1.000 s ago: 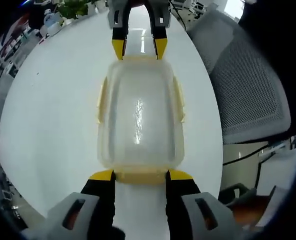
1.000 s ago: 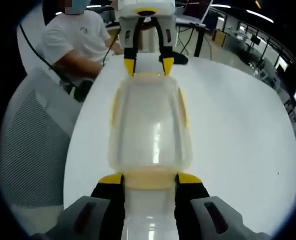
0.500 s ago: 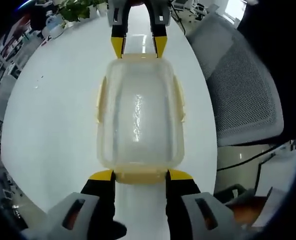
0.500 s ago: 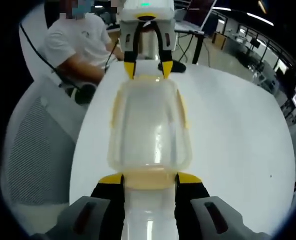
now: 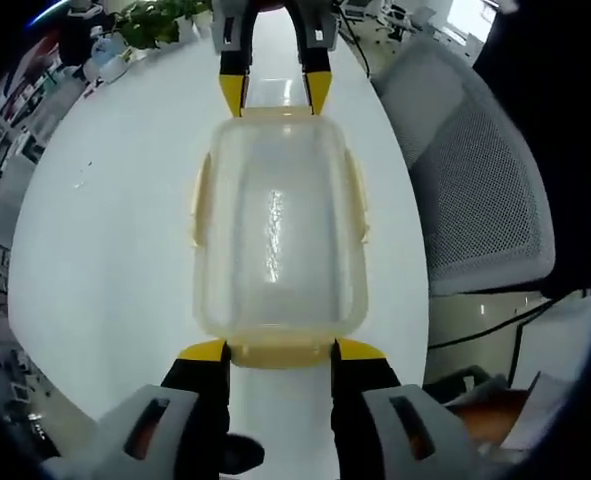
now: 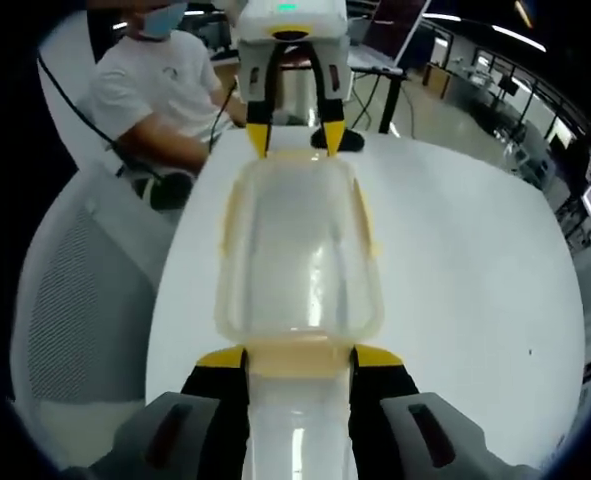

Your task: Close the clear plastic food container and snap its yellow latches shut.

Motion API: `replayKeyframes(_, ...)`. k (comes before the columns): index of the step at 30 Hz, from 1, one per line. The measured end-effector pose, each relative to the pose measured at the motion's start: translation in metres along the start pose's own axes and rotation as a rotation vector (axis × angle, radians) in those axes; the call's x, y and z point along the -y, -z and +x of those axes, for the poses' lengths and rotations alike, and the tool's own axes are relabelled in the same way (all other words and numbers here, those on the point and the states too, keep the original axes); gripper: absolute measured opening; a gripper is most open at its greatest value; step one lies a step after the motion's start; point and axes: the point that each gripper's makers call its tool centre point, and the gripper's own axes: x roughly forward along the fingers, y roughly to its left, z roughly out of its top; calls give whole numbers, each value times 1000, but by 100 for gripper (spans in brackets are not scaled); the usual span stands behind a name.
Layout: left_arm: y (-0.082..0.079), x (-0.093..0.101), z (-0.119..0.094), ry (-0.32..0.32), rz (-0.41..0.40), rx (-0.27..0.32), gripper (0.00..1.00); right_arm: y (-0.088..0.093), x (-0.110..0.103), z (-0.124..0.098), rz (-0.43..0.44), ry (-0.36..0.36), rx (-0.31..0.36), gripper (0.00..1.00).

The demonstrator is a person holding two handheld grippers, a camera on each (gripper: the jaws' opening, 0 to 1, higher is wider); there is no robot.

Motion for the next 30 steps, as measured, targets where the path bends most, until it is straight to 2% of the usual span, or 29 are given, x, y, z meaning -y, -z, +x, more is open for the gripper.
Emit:
replayKeyframes(15, -10, 2, -3, 11, 11, 9, 38, 6, -5, -8, 9, 6, -23, 37)
replayKeyframes(21, -15, 1, -3, -5, 12, 19, 38, 13, -4, -7, 16, 12, -45, 37)
replayKeyframes(30, -16, 0, 0, 6, 14, 7, 38, 13, -4, -9, 22, 12, -40, 37)
